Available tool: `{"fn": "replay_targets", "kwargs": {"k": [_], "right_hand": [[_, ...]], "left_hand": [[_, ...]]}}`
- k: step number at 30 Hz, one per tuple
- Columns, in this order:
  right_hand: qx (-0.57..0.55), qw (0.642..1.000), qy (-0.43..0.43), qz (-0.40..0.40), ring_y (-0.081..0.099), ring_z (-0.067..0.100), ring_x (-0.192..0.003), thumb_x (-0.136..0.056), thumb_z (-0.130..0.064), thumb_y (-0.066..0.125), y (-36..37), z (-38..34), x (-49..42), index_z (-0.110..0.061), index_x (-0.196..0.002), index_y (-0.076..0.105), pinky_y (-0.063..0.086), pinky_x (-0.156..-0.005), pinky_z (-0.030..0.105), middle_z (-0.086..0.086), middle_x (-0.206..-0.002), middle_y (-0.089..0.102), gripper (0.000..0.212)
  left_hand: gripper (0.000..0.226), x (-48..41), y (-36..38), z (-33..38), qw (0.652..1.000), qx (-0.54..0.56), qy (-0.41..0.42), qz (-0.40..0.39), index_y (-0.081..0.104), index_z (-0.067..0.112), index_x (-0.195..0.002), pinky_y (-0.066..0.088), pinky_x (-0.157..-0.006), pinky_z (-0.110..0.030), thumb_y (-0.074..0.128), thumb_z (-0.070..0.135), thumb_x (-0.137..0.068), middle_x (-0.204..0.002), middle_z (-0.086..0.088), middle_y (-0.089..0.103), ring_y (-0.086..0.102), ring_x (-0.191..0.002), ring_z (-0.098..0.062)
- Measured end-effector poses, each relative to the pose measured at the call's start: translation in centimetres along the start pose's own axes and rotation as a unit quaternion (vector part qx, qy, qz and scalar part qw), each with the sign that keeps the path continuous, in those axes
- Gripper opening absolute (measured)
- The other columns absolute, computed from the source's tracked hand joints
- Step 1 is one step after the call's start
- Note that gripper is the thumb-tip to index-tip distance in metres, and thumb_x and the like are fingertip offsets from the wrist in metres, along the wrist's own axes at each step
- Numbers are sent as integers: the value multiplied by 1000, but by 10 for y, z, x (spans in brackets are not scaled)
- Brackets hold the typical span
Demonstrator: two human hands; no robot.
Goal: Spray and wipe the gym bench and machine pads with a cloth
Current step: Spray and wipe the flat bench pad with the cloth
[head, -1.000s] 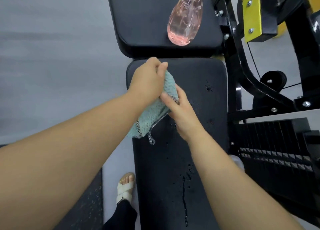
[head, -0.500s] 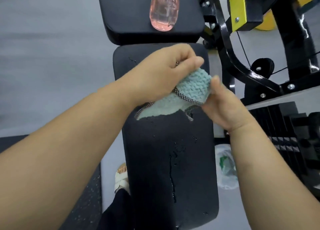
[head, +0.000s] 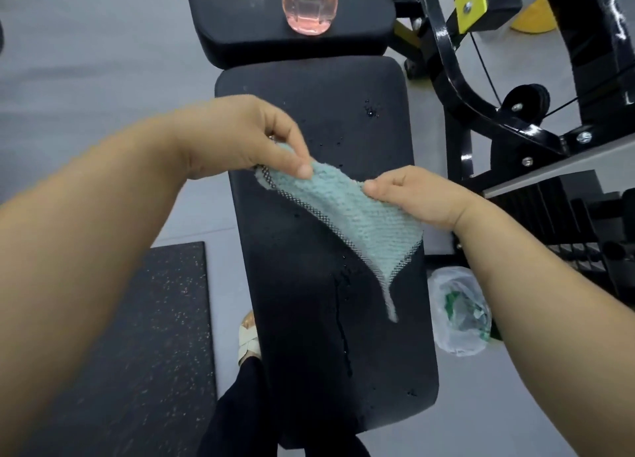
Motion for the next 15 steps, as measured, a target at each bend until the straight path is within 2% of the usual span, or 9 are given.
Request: {"fn": "replay_targets", "kwargs": {"k": [1,3,5,6,9,11,13,15], "right_hand": [[6,1000,-7,-6,45,19,-68,-61,-79,51,0,1,1,-2,-84,59,39,-69,29,4,-73,50,81],[7,1000,-12,-14,48,9,-68,-65,-67,59,1,3,2,-14,-81,63,40,-68,23,-6,-73,55,55],[-19,999,-27,-11,49,-3,-59,-76,-50,64,1,0,3,-21,-80,63,40,-62,11,-17,-66,58,29],[-31,999,-35,1,45,-5,-52,-81,-42,65,0,-2,4,-20,-80,62,36,-55,8,-18,-62,56,22],[-35,996,-68,45,30,2,-46,-85,-32,65,-8,-10,7,-13,-81,57,29,-45,11,-7,-58,43,21],[-38,992,-100,65,27,4,-47,-84,-31,64,-13,-21,11,-12,-80,53,27,-45,11,-2,-58,37,22],[-34,987,-134,81,30,8,-51,-80,-39,62,-18,-30,16,-14,-80,52,29,-47,13,5,-60,37,27],[-18,983,-156,98,35,14,-56,-75,-44,61,-21,-36,20,-16,-80,53,32,-50,15,17,-64,41,29]], "left_hand": [[29,1,2,-11,999,-5,-31,-9,74,29,-68,47,-91,-28,86,44,-47,-92,6,73,64,-93,-11],[15,3,8,-28,997,8,-76,-26,75,28,-69,45,-81,-22,83,31,-57,-82,11,72,61,-85,-8],[11,5,17,-38,993,33,-101,-44,77,24,-75,45,-85,-27,79,31,-66,-83,8,73,61,-87,-10],[19,5,19,-41,992,51,-105,-44,77,22,-77,45,-88,-28,77,37,-66,-86,6,73,61,-87,-12],[40,4,19,-48,990,110,-92,-8,77,22,-76,48,-93,-34,80,55,-53,-91,2,74,64,-92,-20],[40,4,18,-50,979,186,-77,-19,77,24,-76,54,-83,-29,79,49,-46,-91,1,74,67,-86,-14],[41,3,17,-52,964,248,-77,-52,76,27,-89,55,-72,-21,85,35,-50,-96,4,74,68,-86,-9],[43,2,20,-54,967,217,-100,-92,69,30,-104,53,-75,-21,77,24,-61,-103,6,72,68,-92,-10]]}}
Point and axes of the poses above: each hand's wrist, its own x-axis away from the middle knuckle, its own y-axis out of the palm, z = x × y, the point moved 6 cm from there along -x, towards the middle knuckle
